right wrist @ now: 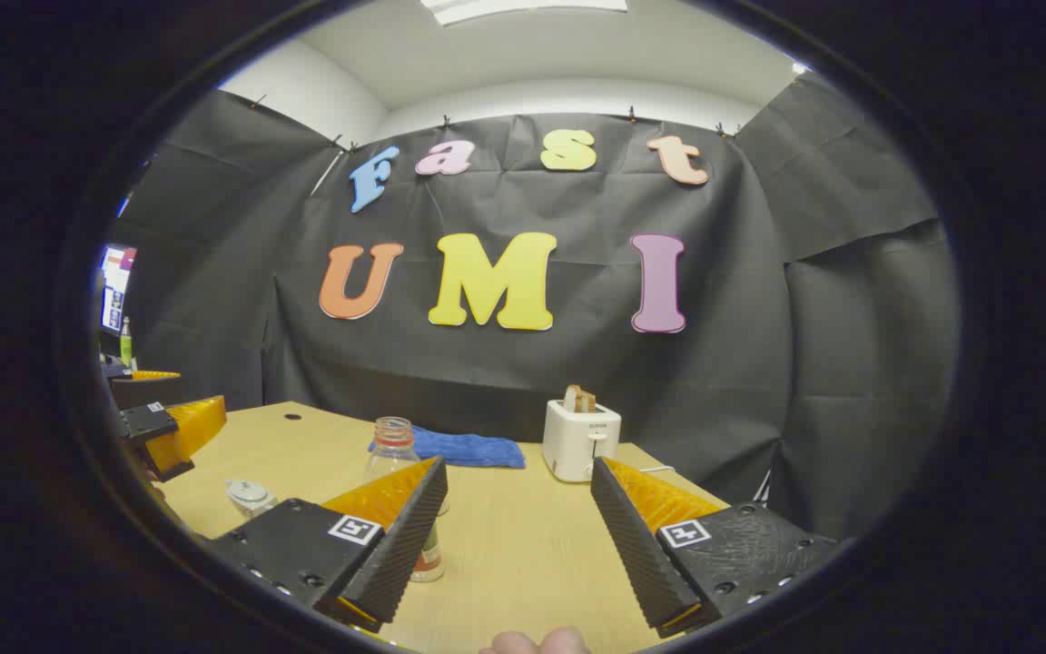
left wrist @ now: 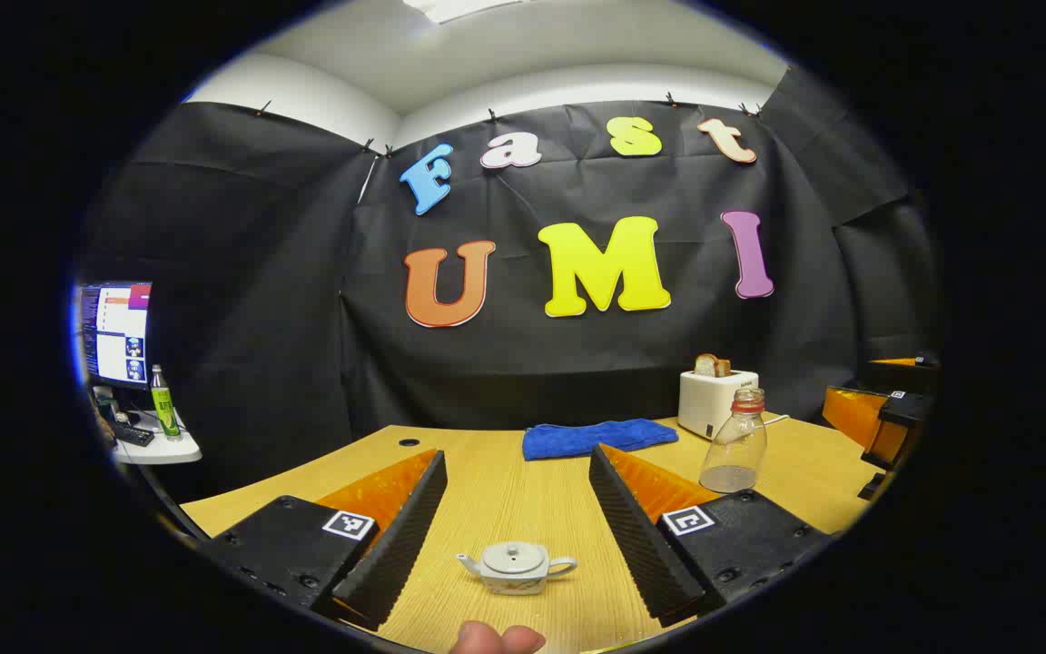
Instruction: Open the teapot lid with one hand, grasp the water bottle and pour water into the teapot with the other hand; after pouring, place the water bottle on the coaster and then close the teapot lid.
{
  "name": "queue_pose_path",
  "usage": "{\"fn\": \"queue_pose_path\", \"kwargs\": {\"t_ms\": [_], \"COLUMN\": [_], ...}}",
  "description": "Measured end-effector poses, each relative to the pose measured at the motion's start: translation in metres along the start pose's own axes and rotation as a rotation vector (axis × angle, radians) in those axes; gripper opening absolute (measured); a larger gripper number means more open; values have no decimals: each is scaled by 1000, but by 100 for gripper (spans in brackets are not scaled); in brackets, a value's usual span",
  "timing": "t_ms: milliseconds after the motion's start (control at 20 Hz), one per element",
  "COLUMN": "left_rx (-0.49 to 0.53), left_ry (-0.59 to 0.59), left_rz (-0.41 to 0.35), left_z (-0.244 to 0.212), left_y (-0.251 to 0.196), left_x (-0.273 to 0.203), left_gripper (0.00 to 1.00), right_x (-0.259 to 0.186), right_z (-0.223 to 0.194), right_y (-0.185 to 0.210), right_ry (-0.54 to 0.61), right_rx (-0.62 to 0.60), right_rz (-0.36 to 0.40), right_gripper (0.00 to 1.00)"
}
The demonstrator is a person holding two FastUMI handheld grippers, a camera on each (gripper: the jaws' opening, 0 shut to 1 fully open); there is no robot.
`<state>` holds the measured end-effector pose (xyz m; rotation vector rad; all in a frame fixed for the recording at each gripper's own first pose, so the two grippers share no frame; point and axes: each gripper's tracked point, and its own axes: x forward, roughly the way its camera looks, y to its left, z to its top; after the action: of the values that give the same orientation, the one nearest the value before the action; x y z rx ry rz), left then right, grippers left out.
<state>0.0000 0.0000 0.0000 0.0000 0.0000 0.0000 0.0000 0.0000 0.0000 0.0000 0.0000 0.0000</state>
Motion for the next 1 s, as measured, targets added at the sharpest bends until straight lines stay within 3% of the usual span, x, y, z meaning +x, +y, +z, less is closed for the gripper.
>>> {"fn": "queue_pose_path", "kwargs": {"t_ms": [1000], "left_rx": [-5], "left_ry": [30], "left_rz": [-21], "left_z": [-5], "left_y": [-3], "left_x": [-5], "left_gripper": [99], "right_x": [-2], "right_z": [-8], "right_y": [9], "right_ry": [10], "right_rx": [36], "right_rz": [23], "right_gripper": [99]}}
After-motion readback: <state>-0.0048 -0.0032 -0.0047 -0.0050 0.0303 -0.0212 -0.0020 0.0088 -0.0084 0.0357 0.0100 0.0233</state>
